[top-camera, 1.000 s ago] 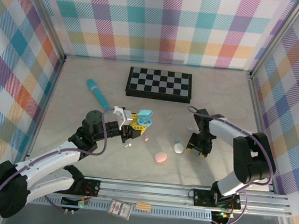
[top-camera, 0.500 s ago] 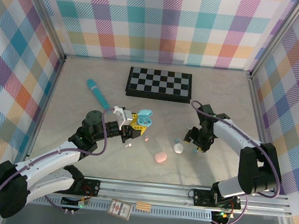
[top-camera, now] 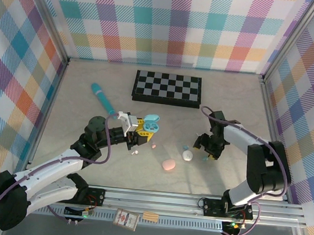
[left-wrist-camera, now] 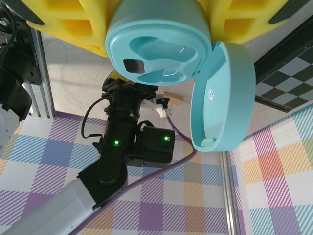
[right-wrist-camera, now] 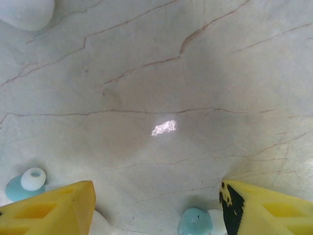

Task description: Insert the wireless bluetooth earbuds into the charging case

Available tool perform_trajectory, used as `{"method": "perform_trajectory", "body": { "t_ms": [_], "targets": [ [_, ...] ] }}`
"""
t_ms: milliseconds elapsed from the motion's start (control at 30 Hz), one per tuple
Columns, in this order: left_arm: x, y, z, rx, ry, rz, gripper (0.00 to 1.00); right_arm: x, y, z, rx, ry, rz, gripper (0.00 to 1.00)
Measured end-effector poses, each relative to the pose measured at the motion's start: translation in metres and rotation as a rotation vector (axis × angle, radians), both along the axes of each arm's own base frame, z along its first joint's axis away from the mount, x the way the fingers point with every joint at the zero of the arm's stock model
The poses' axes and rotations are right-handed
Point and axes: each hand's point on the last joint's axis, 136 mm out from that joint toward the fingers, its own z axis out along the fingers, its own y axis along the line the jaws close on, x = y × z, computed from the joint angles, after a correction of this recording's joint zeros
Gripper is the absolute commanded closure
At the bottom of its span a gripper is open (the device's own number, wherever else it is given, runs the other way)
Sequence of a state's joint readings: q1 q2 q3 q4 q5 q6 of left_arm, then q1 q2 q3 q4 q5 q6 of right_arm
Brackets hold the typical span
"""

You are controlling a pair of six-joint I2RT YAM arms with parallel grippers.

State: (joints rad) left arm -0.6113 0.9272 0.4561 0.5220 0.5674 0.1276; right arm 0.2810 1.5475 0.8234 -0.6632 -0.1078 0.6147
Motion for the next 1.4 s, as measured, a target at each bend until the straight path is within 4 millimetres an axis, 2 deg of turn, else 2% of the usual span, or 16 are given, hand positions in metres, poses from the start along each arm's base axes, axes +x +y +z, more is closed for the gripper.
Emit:
{"method": "perform_trajectory", "body": {
  "t_ms": [133, 300, 433, 600, 733, 900, 1033, 1167, 1267, 1400],
  "targets": [
    [0.0, 0.0, 0.001, -0.001, -0.002, 0.0, 0.71, -0.01, 0.003, 0.001, 0.047, -0.03, 0.008, 0.33],
    [0.0, 0.0, 0.001, -0.001, -0.002, 0.0, 0.71, -0.036, 0.014, 0.005, 0.146, 0.003, 0.015, 0.35],
    [0.0, 0.0, 0.0, 0.001, 0.001, 0.0, 0.71, -0.047, 0.015, 0.016, 0.164, 0.013, 0.02, 0.34],
    [0.001, -0.003, -0.007, 0.014, 0.02, -0.011, 0.71, -0.035, 0.007, 0.027, 0.124, -0.042, 0.024, 0.37],
    [0.001, -0.004, -0.01, 0.018, 0.027, -0.018, 0.71, -0.024, 0.0, 0.022, 0.12, -0.055, 0.03, 0.37],
    [0.001, -0.004, -0.009, 0.017, 0.026, -0.018, 0.71, -0.005, 0.008, 0.011, 0.162, -0.073, 0.079, 0.38],
    [0.0, -0.003, -0.006, 0.013, 0.019, -0.018, 0.71, 0.002, 0.014, 0.007, 0.184, -0.095, 0.119, 0.39],
    [0.0, -0.003, -0.003, 0.008, 0.012, -0.019, 0.71, 0.002, 0.016, 0.006, 0.198, -0.104, 0.137, 0.4],
    [-0.001, -0.003, -0.003, 0.007, 0.01, -0.019, 0.71, -0.005, 0.016, 0.005, 0.21, -0.117, 0.139, 0.4],
    [-0.001, -0.003, -0.002, 0.006, 0.01, -0.019, 0.71, -0.026, 0.015, 0.005, 0.23, -0.107, 0.134, 0.41]
  ]
}}
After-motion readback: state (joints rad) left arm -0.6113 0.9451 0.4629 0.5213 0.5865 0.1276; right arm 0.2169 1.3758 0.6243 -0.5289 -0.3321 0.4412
